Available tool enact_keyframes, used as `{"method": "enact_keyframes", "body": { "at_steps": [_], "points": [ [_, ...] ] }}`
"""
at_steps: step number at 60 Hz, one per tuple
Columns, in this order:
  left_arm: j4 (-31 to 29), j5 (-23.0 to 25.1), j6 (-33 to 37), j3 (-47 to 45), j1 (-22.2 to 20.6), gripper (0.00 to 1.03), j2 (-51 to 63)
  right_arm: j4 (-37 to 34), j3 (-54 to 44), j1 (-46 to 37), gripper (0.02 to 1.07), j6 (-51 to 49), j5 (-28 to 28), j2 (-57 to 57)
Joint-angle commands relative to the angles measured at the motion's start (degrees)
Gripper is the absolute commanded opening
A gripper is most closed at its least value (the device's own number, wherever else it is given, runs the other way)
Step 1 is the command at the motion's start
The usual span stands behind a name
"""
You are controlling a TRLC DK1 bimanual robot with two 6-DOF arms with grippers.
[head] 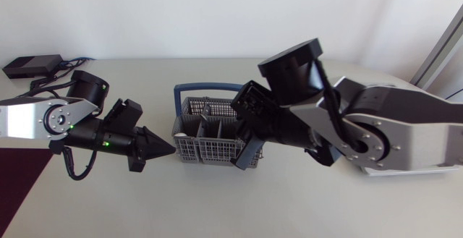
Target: Sort the cutlery from the basket into the organizer compartments.
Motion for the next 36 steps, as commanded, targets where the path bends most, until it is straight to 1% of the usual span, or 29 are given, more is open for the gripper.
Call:
{"method": "enact_keyframes", "body": {
  "at_steps": [1,9,11,15,17,21,25,29,31,36],
  "points": [
    [-0.3,0.8,1.1,-1.4,-0.1,0.07,-0.9,0.8,1.7,0.9,0.26,0.7,1.1,2.8],
    [-0.4,0.9,2.4,-2.0,0.6,0.07,-3.6,1.1,1.6,0.8,0.26,0.4,1.3,2.6],
    [-0.4,0.9,2.8,-2.4,0.5,0.09,-5.1,1.0,1.2,0.8,0.26,0.3,1.3,2.4],
    [-0.6,0.8,3.1,-2.9,0.0,0.17,-9.5,1.1,0.1,0.8,0.26,0.2,1.3,1.8],
    [-0.7,-0.3,3.8,-3.1,-0.9,0.20,-11.6,1.5,-0.6,0.8,0.26,0.2,1.3,1.6],
    [-0.7,-4.2,5.9,-3.2,-3.3,0.26,-15.0,1.8,-1.7,0.9,0.26,0.1,1.2,1.3],
    [-0.7,-5.8,7.8,-2.8,-4.9,0.31,-17.6,1.8,-2.4,0.9,0.26,0.1,1.1,0.7],
    [-0.5,-7.4,10.5,-2.0,-6.6,0.34,-19.3,1.8,-3.0,1.0,0.26,0.0,0.8,-0.1],
    [-0.2,-7.9,11.5,-1.8,-7.2,0.34,-19.5,1.8,-3.2,1.0,0.26,-0.1,0.7,-0.3],
    [3.0,-12.3,13.2,-1.3,-10.2,0.34,-19.2,1.8,-3.9,1.0,0.26,-0.1,0.6,-1.1]
  ]
}}
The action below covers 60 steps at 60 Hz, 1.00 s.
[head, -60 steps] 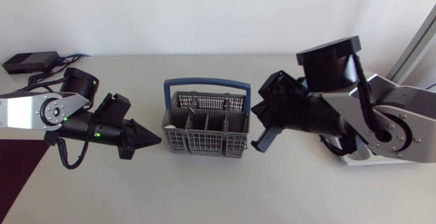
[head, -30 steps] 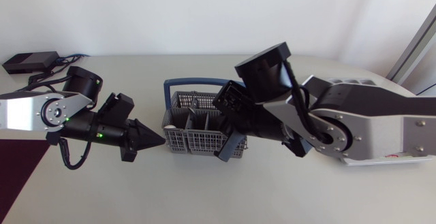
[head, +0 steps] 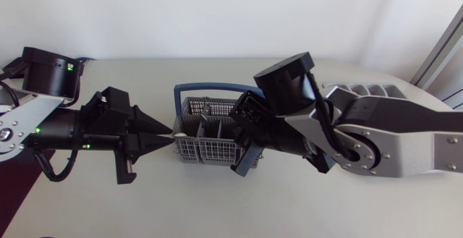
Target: Sort the cutlery from the basket into the organizer compartments.
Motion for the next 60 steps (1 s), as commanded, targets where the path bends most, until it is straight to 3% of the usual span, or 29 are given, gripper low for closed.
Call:
{"method": "enact_keyframes", "body": {
  "at_steps": [1,9,17,38,52,60],
  "points": [
    [3.1,-3.6,4.0,0.5,-2.9,0.34,0.3,0.3,-1.9,0.5,0.26,0.0,0.1,-1.6],
    [12.9,-8.4,8.3,-0.9,-5.1,0.34,3.4,0.3,-3.1,0.5,0.26,-0.4,-0.4,-2.9],
    [17.4,-11.4,16.9,-0.5,-6.6,0.34,7.2,0.3,-4.1,0.5,0.26,-0.7,-0.9,-3.8],
    [17.7,-14.3,28.9,3.0,-8.6,0.39,14.7,1.2,-5.3,0.3,0.26,-1.5,-2.5,-3.5],
    [19.2,-17.3,30.9,7.1,-9.8,0.40,20.3,2.7,-6.3,-0.2,0.26,-2.6,-3.4,-2.9],
    [20.7,-21.4,32.2,7.8,-11.1,0.40,21.6,2.7,-6.5,-0.7,0.26,-3.0,-4.0,-3.0]
  ]
}}
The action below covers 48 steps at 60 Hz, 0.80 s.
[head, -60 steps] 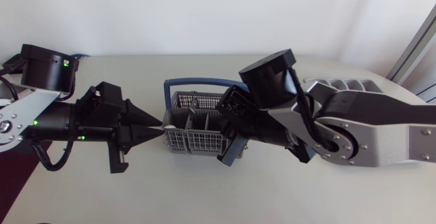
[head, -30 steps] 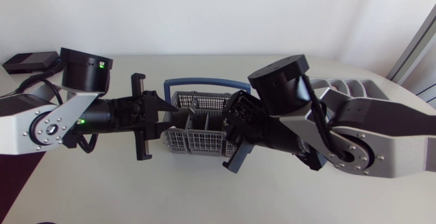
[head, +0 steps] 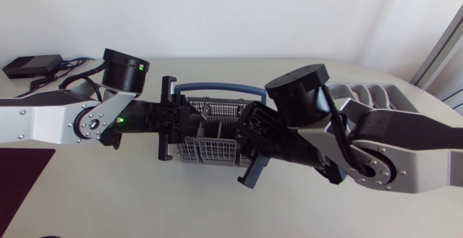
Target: Sort the cutlery from the basket into the organizer compartments.
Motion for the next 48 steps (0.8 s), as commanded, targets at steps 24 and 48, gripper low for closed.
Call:
{"method": "enact_keyframes", "body": {
  "at_steps": [24,48],
  "points": [
    [5.8,-11.9,8.4,2.3,-6.0,0.40,5.5,1.4,-4.4,-2.0,0.26,-1.8,-1.8,-1.9],
    [5.6,-17.2,10.9,4.2,-6.5,0.24,7.9,1.4,-5.6,-3.1,0.26,-2.4,-2.8,-4.4]
  ]
}}
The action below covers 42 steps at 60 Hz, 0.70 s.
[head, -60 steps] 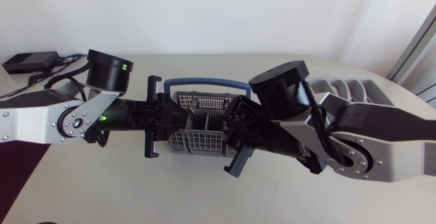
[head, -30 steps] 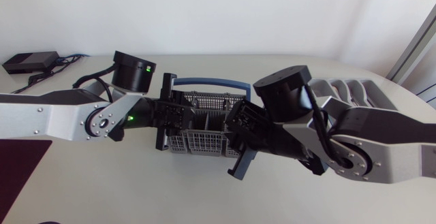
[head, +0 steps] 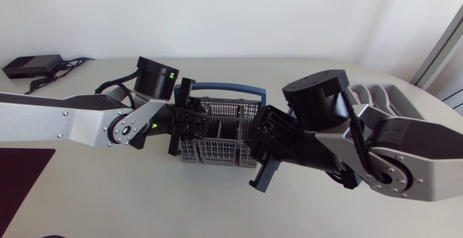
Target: Sort the cutlery from the basket into the organizer compartments.
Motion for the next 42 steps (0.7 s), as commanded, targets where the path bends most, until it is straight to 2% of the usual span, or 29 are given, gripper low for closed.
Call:
{"method": "enact_keyframes", "body": {
  "at_steps": [1,17,25,42],
  "points": [
    [0.3,-0.5,2.0,1.7,-0.3,0.24,1.1,0.4,-1.6,-0.5,0.26,-0.8,0.0,-0.9],
    [0.0,-0.3,2.4,0.6,-0.4,0.16,-0.7,0.4,-1.6,-0.7,0.26,-0.9,-0.1,-1.2],
    [-0.1,0.2,2.7,-0.1,-0.6,0.07,-1.7,0.1,-1.5,-0.7,0.26,-0.9,-0.1,-1.3],
    [-0.9,0.8,3.6,-1.1,-1.0,0.03,-3.2,-0.3,-2.0,-0.7,0.26,-0.8,-0.1,-2.3]
  ]
}}
